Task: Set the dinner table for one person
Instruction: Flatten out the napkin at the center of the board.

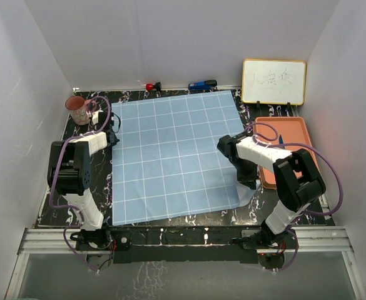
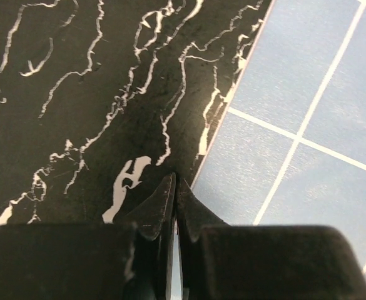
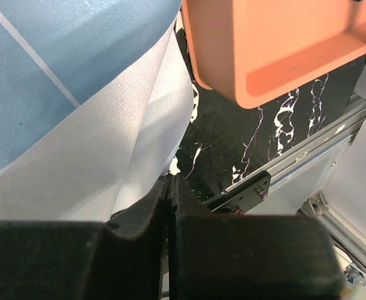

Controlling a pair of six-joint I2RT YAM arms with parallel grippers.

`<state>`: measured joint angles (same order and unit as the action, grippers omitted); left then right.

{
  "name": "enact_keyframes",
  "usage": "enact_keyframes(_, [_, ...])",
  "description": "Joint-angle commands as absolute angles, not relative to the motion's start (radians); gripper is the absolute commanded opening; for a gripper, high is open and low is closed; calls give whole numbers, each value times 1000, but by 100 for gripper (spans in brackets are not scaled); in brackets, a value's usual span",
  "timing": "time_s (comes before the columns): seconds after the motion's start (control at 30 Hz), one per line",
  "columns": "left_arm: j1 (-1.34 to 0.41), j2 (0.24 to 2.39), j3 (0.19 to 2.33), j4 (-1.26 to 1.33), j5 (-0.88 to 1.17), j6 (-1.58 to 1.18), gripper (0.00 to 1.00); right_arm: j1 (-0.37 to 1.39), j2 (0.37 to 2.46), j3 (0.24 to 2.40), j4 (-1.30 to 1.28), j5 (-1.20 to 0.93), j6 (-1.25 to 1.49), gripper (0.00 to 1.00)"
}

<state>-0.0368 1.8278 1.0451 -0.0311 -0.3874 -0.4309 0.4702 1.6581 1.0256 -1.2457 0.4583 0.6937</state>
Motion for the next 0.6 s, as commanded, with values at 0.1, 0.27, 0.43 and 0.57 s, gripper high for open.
enact_keyframes(0.1, [-44, 1736, 1045, -13, -180, -473, 0, 495, 1635, 1156, -1224, 432, 695, 0])
enact_keyframes(0.27, [-77, 1677, 1073, -22, -112, -480, 0, 546, 1676, 1230, -1177, 373, 659, 0])
enact_keyframes(0.43, [-104, 1673, 1080, 5, -44, -494, 0, 571, 1672, 1322, -1138, 343, 635, 0])
enact_keyframes(0.57, [-117, 1729, 1104, -9, 1, -496, 0, 572, 1657, 1371, -1103, 299, 602, 0])
